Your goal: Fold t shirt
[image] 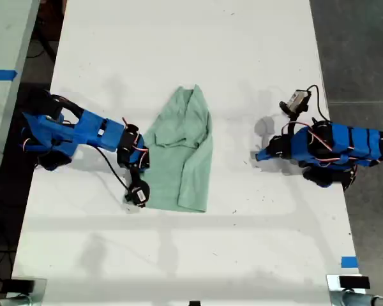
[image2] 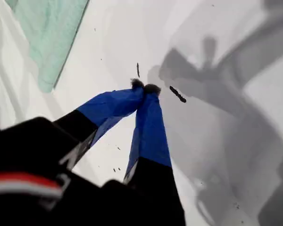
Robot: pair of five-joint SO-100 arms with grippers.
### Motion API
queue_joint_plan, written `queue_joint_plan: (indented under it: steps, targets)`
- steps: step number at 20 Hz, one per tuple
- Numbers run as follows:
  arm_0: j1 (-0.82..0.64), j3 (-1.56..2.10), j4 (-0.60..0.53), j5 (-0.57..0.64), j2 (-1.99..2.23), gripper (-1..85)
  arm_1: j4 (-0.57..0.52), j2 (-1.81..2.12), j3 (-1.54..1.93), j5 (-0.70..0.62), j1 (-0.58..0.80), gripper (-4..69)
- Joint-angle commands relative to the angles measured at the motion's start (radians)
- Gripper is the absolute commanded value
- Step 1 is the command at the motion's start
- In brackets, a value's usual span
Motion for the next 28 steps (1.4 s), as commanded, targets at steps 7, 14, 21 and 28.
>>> queue_joint_plan:
  steps: [7,14,21,28]
  targets:
    - [0.049,-0.710,0.276,0.106,-0.210,-0.1,0.003,0.012,0.043,0.003,0.005,0.2]
    - [0.000,-0.796,0.077,0.249,-0.244,-0.1,0.003,0.012,0.043,0.003,0.005,0.2]
    - [-0.075,-0.798,-0.187,0.425,-0.322,3.7,0.003,0.012,0.043,0.003,0.003,0.2]
    - [-0.063,-0.805,-0.166,0.353,-0.295,23.9,0.005,0.012,0.043,0.003,0.002,0.2]
